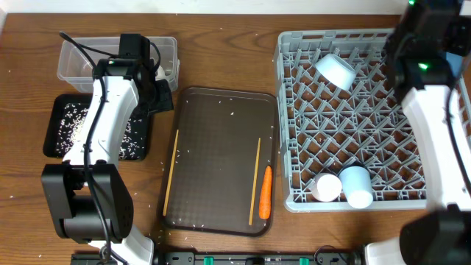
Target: Sort waste into correct bins and load items into the dishwasher rack
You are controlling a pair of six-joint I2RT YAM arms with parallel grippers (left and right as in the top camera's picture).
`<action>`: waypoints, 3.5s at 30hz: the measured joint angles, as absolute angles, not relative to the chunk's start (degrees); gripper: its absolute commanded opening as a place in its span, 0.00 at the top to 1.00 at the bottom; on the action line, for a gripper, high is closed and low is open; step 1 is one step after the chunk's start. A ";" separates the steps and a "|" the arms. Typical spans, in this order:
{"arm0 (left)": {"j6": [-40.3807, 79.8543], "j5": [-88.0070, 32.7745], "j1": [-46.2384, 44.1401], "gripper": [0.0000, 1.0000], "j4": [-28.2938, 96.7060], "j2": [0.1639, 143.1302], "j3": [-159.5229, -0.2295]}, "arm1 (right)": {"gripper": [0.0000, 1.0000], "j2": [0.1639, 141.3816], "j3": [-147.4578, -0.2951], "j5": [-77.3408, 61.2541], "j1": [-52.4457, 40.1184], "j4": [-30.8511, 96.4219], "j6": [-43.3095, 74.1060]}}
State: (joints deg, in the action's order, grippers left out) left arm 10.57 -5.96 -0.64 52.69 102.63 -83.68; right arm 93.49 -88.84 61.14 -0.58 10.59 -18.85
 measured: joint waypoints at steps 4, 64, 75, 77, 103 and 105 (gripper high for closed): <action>10.57 -5.98 -0.64 0.48 52.64 102.63 -83.68 | 0.03 89.49 -89.14 45.82 0.64 22.85 -12.23; 13.43 -19.16 -30.04 0.39 53.23 101.23 -70.83 | 0.01 88.01 -89.12 -2.13 -14.17 47.86 3.49; 8.12 -24.18 -44.36 0.27 52.05 101.27 -70.83 | 0.01 88.01 -89.12 1.19 -11.68 49.80 4.03; 9.08 -23.05 -45.69 0.27 52.14 101.56 -70.83 | 0.01 88.01 -89.12 1.28 -11.07 50.11 4.12; 16.56 -18.41 -47.09 0.41 56.03 110.21 -71.77 | 0.01 88.01 -89.12 1.52 -10.94 52.07 4.14; 19.00 -13.61 -47.07 0.41 58.81 109.49 -72.05 | 0.01 88.01 -89.12 1.52 -10.94 52.05 4.12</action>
State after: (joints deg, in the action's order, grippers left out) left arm 19.00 -13.61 -47.07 58.81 109.49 -72.05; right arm 88.01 -89.12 1.52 -10.94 52.05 4.12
